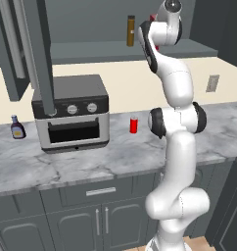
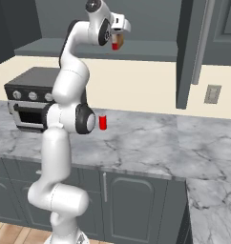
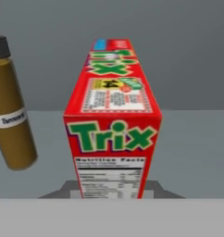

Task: Pick the cereal and cereal from the counter and place them in the cabinets closest to them.

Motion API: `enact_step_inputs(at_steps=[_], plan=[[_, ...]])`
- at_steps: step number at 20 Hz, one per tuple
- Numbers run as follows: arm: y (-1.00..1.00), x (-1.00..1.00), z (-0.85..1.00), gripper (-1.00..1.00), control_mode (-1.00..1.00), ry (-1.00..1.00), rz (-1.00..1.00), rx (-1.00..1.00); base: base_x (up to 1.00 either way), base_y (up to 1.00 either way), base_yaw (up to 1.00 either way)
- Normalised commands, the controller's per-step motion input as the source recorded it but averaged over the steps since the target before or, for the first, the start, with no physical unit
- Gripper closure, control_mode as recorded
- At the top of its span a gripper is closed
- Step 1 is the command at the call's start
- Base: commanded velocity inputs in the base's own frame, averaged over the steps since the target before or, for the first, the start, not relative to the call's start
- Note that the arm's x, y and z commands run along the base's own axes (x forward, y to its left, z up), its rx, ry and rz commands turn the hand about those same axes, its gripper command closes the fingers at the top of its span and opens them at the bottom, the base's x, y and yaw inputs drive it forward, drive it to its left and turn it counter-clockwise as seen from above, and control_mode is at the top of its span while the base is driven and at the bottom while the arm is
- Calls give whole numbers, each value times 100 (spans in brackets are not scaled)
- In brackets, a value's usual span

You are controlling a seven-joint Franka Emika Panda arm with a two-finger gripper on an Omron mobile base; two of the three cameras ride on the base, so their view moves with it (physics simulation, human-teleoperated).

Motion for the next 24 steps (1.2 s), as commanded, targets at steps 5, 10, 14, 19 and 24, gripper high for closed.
enact_step_inputs(at_steps=[5,10,14,19,24], plan=[[-6,28,0,100,-100,0,0,0,0,0,0],[-5,24,0,100,-100,0,0,0,0,0,0],[-4,19,0,100,-100,0,0,0,0,0,0],[-3,14,0,100,-100,0,0,0,0,0,0],[-1,7,0,100,-100,0,0,0,0,0,0]])
